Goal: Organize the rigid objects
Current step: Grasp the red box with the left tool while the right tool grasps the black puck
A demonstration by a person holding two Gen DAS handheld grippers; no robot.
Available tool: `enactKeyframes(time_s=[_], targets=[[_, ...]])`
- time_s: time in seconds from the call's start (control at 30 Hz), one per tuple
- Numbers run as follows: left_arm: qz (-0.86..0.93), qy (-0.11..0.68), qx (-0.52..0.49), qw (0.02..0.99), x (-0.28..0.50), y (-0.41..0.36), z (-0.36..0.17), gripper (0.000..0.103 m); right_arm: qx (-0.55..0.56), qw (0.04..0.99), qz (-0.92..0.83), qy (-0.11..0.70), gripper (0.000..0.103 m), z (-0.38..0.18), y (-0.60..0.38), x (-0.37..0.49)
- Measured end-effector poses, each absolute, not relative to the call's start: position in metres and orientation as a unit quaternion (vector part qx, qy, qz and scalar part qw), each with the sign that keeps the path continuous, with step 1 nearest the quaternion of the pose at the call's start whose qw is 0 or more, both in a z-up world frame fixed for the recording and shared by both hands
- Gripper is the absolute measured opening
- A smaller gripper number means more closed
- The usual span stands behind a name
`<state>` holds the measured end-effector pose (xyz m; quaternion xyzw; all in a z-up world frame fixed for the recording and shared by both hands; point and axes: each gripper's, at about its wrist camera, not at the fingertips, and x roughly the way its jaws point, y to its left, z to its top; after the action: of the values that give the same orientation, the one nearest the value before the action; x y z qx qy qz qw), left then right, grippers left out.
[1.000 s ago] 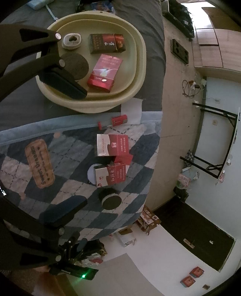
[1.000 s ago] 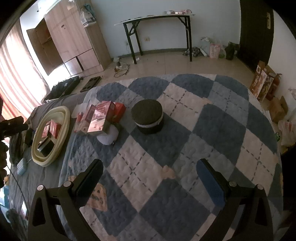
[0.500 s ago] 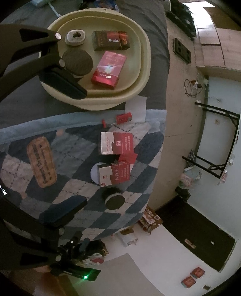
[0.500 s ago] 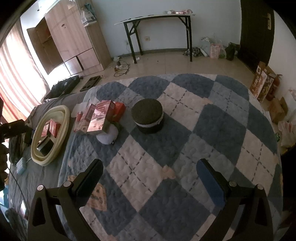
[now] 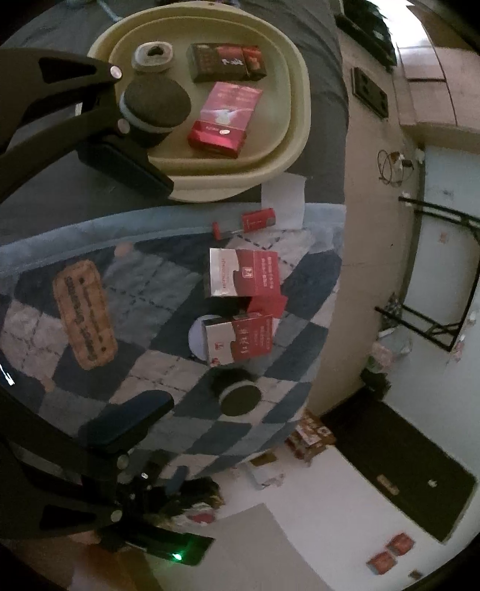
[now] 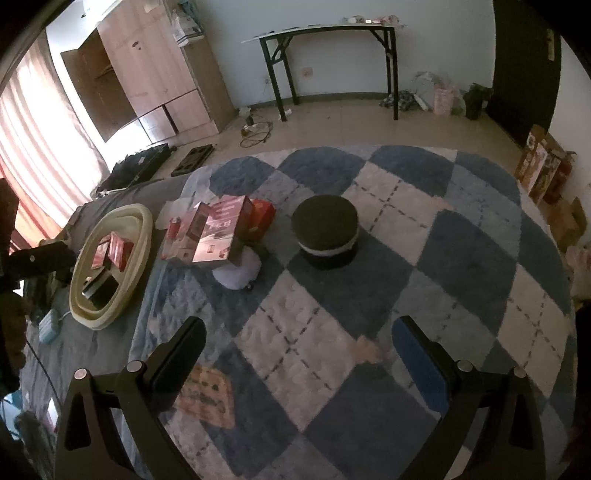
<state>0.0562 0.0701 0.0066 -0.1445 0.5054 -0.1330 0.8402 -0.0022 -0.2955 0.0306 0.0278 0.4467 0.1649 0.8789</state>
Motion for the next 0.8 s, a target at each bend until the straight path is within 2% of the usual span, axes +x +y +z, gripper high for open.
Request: enactKeyframes(time_s=[0.2,0.4,0.57,0.8], targets=[[-0.111,0.517,-0.173,0.831,0.067,0.077,-0.013,0.103,0.026,0.878,0.167,0.448,0.103,0.022,-0.298,0.002],[-0.130,0.506,-0.152,0.839,0.092,0.053,-0.023,0.102,0.040,0.873,0.156,0.460,0.103,0.009,-0.309,0.021],[-0.114,0.531,-0.186,0.819,0.135,0.053,-0.054,0.102,0.052,0.872,0.156,0.461,0.103,0.002,-0.309,0.055],[-0.094,0.548,-0.166,0.815,0.167,0.048,-0.080,0.102,0.034,0.865,0.157,0.474,0.103,-0.023,-0.286,0.101]])
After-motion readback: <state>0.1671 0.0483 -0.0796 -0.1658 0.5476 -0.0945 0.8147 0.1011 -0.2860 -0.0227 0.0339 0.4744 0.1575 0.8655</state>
